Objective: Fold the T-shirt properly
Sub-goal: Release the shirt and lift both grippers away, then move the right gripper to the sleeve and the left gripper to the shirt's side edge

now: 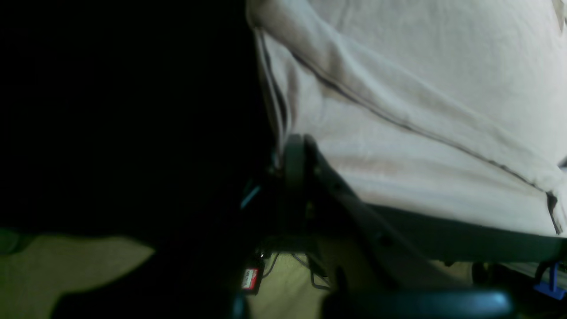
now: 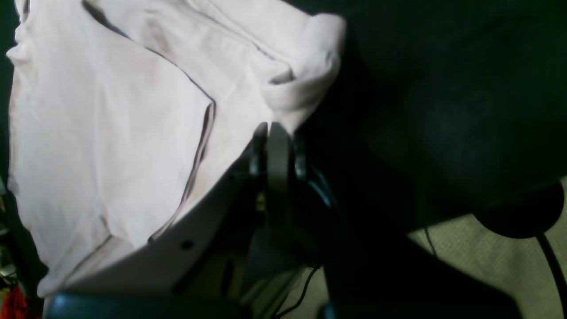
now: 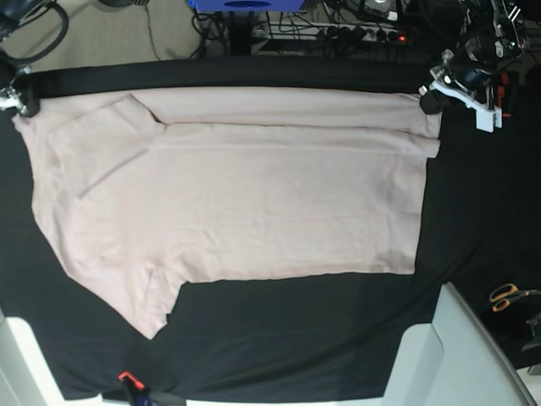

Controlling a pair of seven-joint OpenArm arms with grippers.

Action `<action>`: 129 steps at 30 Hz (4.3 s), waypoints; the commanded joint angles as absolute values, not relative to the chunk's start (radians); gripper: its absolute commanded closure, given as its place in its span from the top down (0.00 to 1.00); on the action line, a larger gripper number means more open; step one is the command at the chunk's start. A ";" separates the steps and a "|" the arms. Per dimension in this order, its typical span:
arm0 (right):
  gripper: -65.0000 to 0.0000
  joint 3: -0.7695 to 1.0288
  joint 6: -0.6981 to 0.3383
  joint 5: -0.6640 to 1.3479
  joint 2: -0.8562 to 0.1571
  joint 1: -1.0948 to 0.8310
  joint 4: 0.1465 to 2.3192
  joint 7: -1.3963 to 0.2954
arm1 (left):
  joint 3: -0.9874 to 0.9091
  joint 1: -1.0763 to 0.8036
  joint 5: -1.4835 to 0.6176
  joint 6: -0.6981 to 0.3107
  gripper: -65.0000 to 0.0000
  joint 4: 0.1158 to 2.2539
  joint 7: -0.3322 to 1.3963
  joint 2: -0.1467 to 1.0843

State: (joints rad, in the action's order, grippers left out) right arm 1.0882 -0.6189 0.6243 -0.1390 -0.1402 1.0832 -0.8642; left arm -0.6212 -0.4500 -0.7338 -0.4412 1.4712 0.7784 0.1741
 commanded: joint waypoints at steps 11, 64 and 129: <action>0.00 1.093 -0.622 0.639 -0.165 -0.177 1.106 -0.862 | -0.627 -0.498 -0.739 -0.435 0.00 1.486 0.760 0.188; 0.68 0.852 -0.621 0.631 -0.349 -0.122 1.285 -0.777 | -0.746 -0.389 -0.599 -0.437 0.64 1.659 0.766 0.272; 0.00 -0.248 -0.278 0.633 -0.564 0.257 0.782 -0.097 | -0.561 -0.220 -0.257 -0.438 0.63 1.596 0.763 0.228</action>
